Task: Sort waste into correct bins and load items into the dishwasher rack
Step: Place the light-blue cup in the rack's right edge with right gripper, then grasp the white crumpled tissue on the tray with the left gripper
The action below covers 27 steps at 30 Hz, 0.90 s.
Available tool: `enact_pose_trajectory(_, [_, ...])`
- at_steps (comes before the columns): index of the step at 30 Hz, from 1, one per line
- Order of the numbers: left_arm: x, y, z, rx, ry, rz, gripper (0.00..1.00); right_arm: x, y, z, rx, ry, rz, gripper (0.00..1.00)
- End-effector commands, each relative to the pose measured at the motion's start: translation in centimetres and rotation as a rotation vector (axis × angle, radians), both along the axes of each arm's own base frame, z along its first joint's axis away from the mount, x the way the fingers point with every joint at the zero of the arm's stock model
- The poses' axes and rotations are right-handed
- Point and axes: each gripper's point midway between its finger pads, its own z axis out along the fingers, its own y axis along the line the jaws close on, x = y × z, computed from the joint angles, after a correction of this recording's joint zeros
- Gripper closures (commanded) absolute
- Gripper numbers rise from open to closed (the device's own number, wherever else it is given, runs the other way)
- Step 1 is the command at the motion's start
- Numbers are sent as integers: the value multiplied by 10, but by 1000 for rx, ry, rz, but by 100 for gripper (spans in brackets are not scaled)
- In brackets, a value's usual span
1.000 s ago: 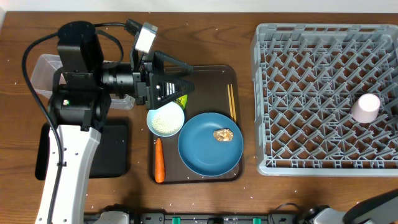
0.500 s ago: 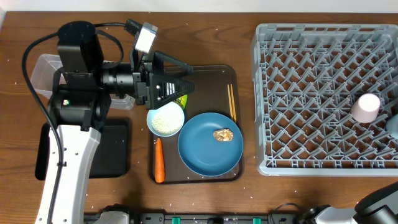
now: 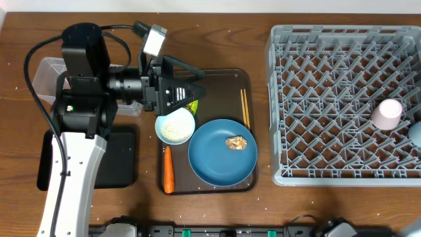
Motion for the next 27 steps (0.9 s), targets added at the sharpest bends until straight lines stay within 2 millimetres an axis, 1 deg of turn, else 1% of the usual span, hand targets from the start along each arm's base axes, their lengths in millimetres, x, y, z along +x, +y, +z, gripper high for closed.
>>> enact_pose_trajectory(1, [19, 4, -11, 55, 14, 137, 8, -8, 56, 47, -139, -104, 147, 18])
enact_pose_trajectory(3, [34, 11, -25, 121, 57, 266, 6, -15, 84, 57, -210, -121, 202, 15])
enact_pose_trajectory(4, [41, 17, -36, 174, 74, 343, 6, -20, 102, 57, -248, -112, 241, 15])
enact_pose_trajectory(6, [52, 38, -66, 317, 150, 522, 6, -28, 123, 43, -268, -55, 289, 15])
enact_pose_trajectory(7, [53, 50, -81, 395, 182, 600, 6, -32, 131, 31, -279, -4, 308, 15])
enact_pose_trajectory(8, [52, 65, -97, 483, 220, 678, 6, -35, 137, 19, -295, 49, 328, 16])
enact_pose_trajectory(9, [49, 76, -108, 548, 258, 732, 6, -37, 143, 9, -312, 89, 351, 19])
enact_pose_trajectory(10, [44, 85, -117, 601, 290, 770, 1, -39, 150, 1, -337, 124, 384, 20])
enact_pose_trajectory(11, [37, 94, -127, 656, 325, 801, 2, -41, 157, -6, -362, 148, 419, 20])
enact_pose_trajectory(13, [25, 105, -142, 740, 382, 821, 2, -45, 171, -19, -405, 203, 482, 20])
enact_pose_trajectory(16, [5, 108, -159, 824, 453, 772, 2, -51, 192, -36, -470, 286, 559, 20])
enact_pose_trajectory(19, [-9, 106, -171, 894, 488, 727, 1, -55, 210, -47, -535, 345, 617, 21])
enact_pose_trajectory(21, [-17, 108, -179, 961, 505, 717, 5, -60, 225, -54, -579, 375, 676, 22])
enact_pose_trajectory(23, [-26, 109, -185, 1022, 515, 701, 7, -63, 238, -60, -623, 403, 725, 23])
enact_pose_trajectory(24, [-29, 108, -187, 1043, 511, 693, 7, -64, 243, -64, -646, 417, 746, 21])
enact_pose_trajectory(25, [-30, 108, -187, 1055, 503, 691, 7, -63, 247, -67, -667, 428, 764, 15])
enact_pose_trajectory(26, [-29, 106, -187, 1056, 495, 690, 7, -63, 251, -70, -679, 435, 778, 5])
enact_pose_trajectory(27, [-27, 105, -186, 1048, 485, 693, 7, -62, 255, -73, -683, 439, 795, 1])
